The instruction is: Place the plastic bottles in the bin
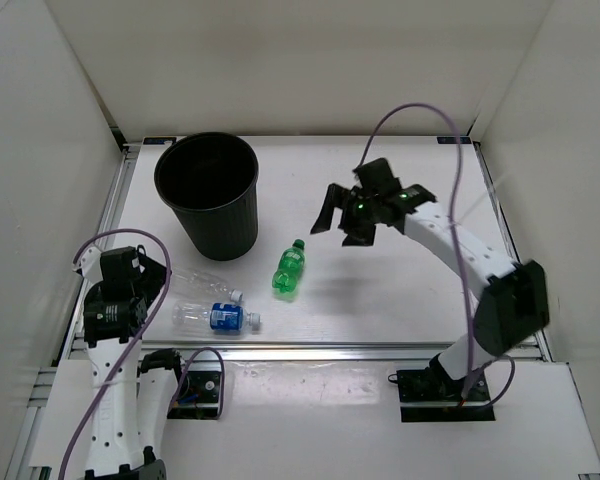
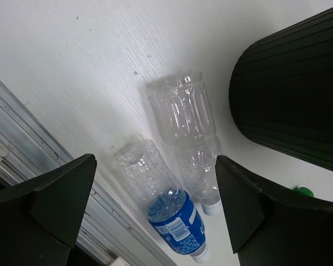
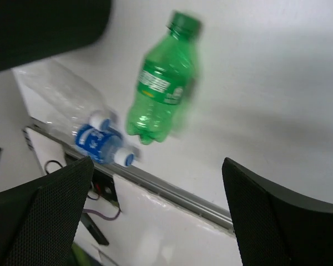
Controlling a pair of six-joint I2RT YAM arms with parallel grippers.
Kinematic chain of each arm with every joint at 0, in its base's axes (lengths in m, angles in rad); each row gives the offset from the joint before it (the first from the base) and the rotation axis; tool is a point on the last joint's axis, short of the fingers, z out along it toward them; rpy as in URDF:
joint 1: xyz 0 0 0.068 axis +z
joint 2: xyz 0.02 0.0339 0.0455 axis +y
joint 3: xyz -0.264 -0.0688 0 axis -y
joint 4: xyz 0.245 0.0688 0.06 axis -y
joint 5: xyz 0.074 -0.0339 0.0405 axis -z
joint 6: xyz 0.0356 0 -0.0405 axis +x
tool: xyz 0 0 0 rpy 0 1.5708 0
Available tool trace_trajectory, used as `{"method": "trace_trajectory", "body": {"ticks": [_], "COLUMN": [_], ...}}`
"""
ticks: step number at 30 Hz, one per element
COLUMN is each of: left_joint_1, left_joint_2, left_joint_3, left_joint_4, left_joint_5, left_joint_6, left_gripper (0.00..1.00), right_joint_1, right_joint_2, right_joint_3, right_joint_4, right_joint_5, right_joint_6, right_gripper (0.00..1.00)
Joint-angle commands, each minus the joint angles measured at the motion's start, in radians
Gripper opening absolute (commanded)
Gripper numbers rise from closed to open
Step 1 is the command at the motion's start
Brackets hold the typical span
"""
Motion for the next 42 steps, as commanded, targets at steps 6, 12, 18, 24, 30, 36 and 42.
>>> {"method": "trace_trajectory", "body": {"ticks": [6,12,18,24,30,36,42], "left_joint_1": [-0.003,-0.003,-0.003,-0.003,-0.003,-0.003,-0.003], "left_joint_2": [0.034,0.042,0.007,-0.003,-0.003,0.020,0.085], "left_joint_3": [-0.011,-0.011,-0.023,-0.023,-0.023,-0.023,-0.032], "left_joint_4": [-0.005,-0.019,0.004,0.004,-0.005,-0.005,-0.005], "left_joint_5": [-0.013,-0.024,-0.024,-0.024,-0.024,-0.004,0.051], "left_joint_6": [-0.038,-0.029,-0.029,-0.029,-0.029,-0.038,-0.060], "left_gripper": [1.00,1.00,1.00,1.00,1.00,1.00,1.00], "right_joint_1": [0.048,0.071,0.119,0.119,0.119,0.119,0.153], "right_joint_2": [0.213,0.393,0.569,0.657,0.506,0.235,0.342], "right_joint_3": [0.011,0.103,0.243,0.257,0.176,0.335,0.893], "right_joint_4": [0.002,0.014,-0.010,-0.036,-0.062,-0.141,-0.150], "right_joint_5": [-0.165,-0.302,-0.336,-0.365,-0.342,-0.253,-0.149], "right_joint_6": [0.112,0.142,0.151,0.137,0.064,-0.006,-0.076], "right_gripper": [1.00,1.00,0.99,0.68,0.15,0.05,0.05]}}
